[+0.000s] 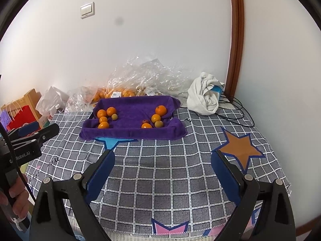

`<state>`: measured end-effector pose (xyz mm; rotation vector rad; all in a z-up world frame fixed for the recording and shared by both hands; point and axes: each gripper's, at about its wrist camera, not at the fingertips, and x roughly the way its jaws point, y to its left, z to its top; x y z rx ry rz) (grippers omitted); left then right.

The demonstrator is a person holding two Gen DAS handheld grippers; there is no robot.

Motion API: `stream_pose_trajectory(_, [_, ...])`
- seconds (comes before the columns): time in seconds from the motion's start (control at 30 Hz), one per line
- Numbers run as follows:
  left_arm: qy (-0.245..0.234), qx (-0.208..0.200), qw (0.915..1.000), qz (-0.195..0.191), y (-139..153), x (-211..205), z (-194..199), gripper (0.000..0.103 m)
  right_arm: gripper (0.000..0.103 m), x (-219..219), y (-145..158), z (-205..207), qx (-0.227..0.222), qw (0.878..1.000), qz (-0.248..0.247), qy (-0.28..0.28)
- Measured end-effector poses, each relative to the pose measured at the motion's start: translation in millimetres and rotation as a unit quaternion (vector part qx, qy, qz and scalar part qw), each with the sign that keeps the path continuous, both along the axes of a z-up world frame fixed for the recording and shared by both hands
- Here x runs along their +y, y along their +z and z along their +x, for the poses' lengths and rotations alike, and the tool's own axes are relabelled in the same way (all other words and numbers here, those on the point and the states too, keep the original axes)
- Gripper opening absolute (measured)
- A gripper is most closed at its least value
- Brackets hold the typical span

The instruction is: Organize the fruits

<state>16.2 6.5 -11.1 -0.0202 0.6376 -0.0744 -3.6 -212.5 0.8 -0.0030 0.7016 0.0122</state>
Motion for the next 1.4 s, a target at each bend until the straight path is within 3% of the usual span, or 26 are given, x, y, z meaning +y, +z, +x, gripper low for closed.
stream_pose_trajectory(1.4, [-0.003,-0.007,0.9999,-0.011,0.2,3.0,-5.0,0.087,0.096,2.3,5.1,-5.6,-0.007,1.0,0.003,-0.012])
